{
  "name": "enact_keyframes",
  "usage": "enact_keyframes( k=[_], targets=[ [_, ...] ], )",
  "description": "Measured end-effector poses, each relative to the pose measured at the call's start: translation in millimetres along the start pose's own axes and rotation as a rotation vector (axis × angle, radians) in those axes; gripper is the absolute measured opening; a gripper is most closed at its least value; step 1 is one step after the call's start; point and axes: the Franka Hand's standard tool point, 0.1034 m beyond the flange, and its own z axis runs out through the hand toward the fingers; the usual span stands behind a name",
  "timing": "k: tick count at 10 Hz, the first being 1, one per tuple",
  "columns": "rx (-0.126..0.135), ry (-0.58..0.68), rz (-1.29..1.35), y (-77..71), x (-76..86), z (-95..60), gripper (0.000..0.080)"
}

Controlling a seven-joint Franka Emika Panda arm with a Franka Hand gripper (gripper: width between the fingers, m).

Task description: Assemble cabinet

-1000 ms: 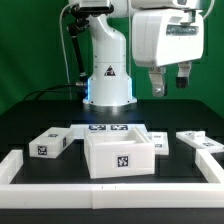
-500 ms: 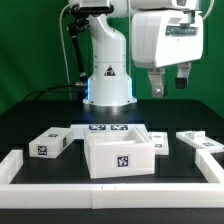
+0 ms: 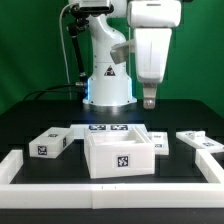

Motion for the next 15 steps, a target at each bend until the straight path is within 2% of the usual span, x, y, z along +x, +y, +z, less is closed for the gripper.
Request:
enact_keyframes(
  k=[3, 4, 5, 7, 8, 12, 14, 15],
  targets=[
    [-0.004, 0.002, -0.018, 3.2, -1.8, -0.9, 0.0798],
    [-0.002, 0.006, -0.138, 6.0, -11.5, 0.9, 0.0798],
    [-0.025, 0.009, -0.215, 4.2, -19.5, 3.9, 0.0798],
    [-0.05, 0.01, -0.366, -14.9, -34.0, 12.5, 0.0798],
    [-0.054, 0.01, -0.421, -22.5, -42.4, 18.6, 0.0798],
    [-0.049, 0.01, -0.376, -21.2, -41.9, 18.7, 0.0798],
    [-0.028, 0.012, -0.383, -44.2, -45.6, 29.5, 0.0798],
    [-0.016, 0.015, -0.384, -62.6, -49.3, 39.5, 0.0798]
  ],
)
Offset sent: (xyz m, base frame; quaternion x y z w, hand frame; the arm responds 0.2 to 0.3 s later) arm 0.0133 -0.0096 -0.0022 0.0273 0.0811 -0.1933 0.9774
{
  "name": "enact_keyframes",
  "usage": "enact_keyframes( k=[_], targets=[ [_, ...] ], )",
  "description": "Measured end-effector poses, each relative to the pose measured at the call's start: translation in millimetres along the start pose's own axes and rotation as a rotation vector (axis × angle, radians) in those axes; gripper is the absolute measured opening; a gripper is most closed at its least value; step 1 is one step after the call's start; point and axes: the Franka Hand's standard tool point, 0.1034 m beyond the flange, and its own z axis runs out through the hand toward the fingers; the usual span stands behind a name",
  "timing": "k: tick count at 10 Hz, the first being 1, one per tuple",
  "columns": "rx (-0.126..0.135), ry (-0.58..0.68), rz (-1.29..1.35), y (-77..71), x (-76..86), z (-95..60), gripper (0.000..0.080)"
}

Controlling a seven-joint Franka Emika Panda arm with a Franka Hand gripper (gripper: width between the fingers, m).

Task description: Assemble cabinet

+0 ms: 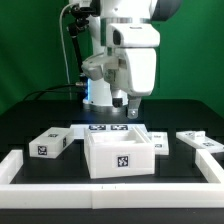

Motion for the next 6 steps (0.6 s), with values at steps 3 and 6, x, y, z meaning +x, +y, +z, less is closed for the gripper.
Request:
enact_keyframes(
  k=[3, 6],
  targets=[
    [0.029, 0.013, 0.009, -32.4, 3.4, 21.9, 0.0798],
    [0.03, 0.012, 0.015, -31.1, 2.2, 20.6, 0.0798]
  ],
)
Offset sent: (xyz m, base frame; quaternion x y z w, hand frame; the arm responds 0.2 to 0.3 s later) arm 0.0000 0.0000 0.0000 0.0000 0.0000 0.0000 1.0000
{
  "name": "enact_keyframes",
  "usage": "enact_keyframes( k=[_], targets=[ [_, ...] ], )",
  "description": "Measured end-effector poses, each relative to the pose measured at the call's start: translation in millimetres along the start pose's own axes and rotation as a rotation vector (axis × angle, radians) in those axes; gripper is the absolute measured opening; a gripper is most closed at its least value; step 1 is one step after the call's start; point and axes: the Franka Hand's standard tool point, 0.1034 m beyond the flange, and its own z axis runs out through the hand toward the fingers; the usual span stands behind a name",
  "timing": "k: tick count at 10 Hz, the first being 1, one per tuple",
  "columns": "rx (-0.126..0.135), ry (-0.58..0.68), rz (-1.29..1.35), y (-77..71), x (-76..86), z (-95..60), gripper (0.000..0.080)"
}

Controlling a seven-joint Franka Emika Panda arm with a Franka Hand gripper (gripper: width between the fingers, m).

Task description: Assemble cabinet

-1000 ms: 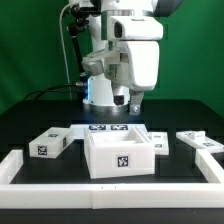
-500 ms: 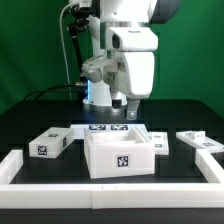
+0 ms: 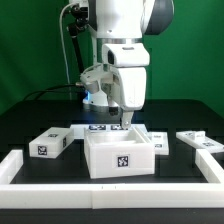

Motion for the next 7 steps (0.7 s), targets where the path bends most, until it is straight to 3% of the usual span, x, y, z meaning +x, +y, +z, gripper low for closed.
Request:
enact_keyframes(
  k=[1, 3, 7],
  targets=[
    [-0.001, 0.001, 0.001, -2.1, 0.3, 0.9, 0.0798],
    [0.019, 0.013, -0.002, -29.0, 10.5, 17.8, 0.0798],
    [0.051, 0.032, 0.0, -43.0, 15.9, 40.9, 0.0798]
  ],
)
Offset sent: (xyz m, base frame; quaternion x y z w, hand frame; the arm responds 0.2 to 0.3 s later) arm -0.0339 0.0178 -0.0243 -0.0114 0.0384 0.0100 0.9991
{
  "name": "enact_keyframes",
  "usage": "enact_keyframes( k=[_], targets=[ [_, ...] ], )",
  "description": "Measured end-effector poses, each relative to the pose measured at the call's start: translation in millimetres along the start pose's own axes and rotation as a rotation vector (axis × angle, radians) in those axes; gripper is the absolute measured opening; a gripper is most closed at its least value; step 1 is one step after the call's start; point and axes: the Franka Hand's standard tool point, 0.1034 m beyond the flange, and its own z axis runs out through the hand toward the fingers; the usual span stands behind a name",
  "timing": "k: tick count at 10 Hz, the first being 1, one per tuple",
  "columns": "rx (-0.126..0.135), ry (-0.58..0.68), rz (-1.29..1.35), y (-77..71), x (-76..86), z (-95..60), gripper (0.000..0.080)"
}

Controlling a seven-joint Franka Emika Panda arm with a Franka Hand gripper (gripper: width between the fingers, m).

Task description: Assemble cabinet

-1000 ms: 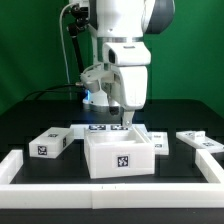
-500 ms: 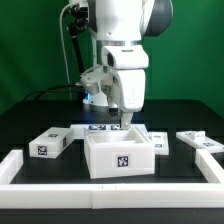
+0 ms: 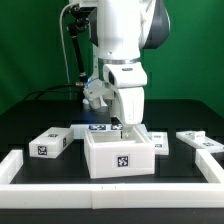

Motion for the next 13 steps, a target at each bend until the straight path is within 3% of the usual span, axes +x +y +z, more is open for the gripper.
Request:
enact_keyframes(
  k=[4, 5, 6, 7, 8, 9, 10, 13],
  targets=[
    [0.008, 0.007, 0.003, 8.0, -1.2, 8.9, 0.0761],
    [0.006, 0.006, 0.004, 9.9, -2.0, 7.9, 0.0557],
    [0.007, 0.006, 0.004, 9.2, -1.9, 8.3, 0.0557],
    [0.007, 0.006, 0.004, 9.1, -2.0, 8.3, 0.0381],
    [0.007, 0.006, 0.004, 9.1, -2.1, 8.3, 0.0381],
    [0.007, 0.006, 0.004, 9.1, -2.1, 8.3, 0.0183],
    [0.007, 0.006, 0.005, 9.1, -2.2, 8.3, 0.0056],
    [0.001, 0.005, 0.005, 10.4, -2.6, 7.6, 0.0036]
  ],
)
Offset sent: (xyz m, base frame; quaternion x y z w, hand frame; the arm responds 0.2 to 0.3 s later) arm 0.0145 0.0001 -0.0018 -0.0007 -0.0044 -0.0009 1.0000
